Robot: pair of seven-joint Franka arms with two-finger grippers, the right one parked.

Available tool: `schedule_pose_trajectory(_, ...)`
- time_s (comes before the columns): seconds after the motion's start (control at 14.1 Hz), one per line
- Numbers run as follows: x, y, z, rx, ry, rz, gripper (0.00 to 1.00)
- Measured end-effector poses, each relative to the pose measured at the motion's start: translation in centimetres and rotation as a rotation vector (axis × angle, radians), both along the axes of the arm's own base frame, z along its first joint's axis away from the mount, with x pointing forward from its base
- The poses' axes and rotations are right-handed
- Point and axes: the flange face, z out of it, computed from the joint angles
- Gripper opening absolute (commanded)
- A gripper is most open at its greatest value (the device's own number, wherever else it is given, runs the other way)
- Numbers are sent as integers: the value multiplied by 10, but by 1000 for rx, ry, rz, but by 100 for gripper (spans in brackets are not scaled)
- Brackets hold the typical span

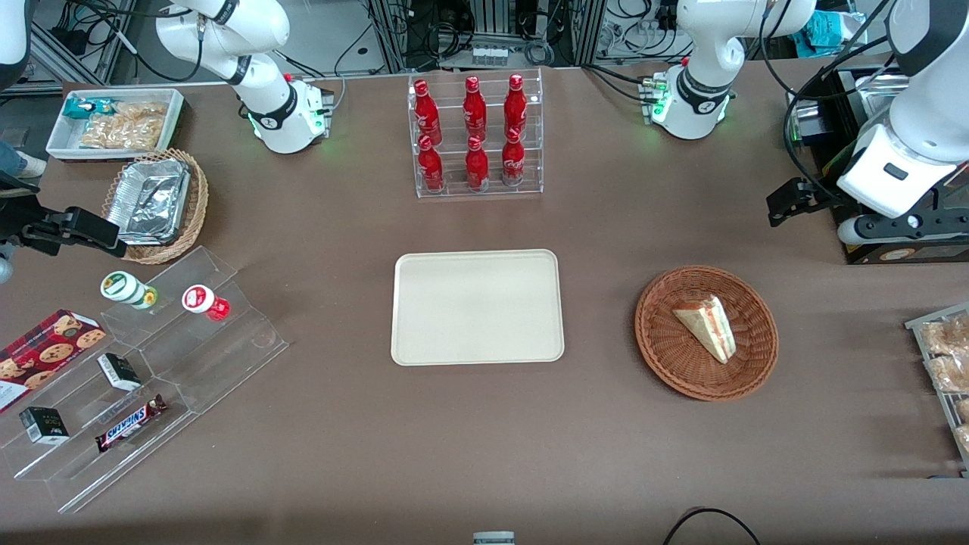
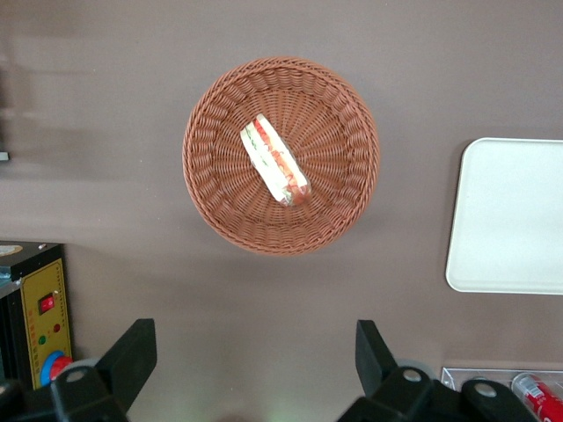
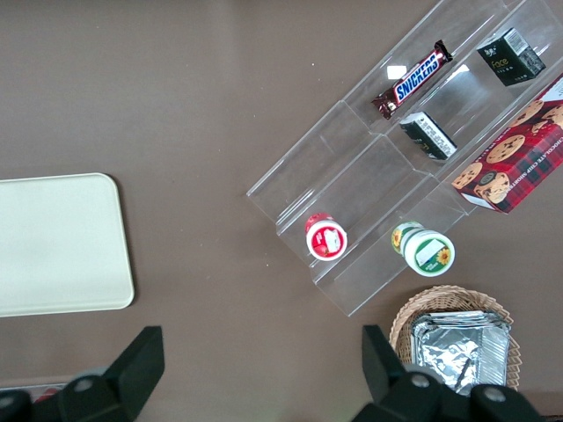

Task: Place sandwich from basket to tray
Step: 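Move the left gripper over the wrapped sandwich in the wicker basket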

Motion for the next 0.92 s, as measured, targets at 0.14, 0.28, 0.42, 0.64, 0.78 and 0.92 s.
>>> schedule_pose_trajectory(0.14,0,-1,-3,0,6,-13,100)
schedule_pose_trajectory(0.28,1,-2,-16,3,32,-18,100)
schedule_pose_trajectory(0.42,6,-3,-45,7,73,-19,100)
schedule_pose_trajectory(0.64,22,-4,-110,5,72,-18,100)
schedule_pose_trajectory(0.78,23,-4,-157,2,52,-18,100)
schedule_pose_trajectory(0.92,18,-3,-195,-2,18,-16,100)
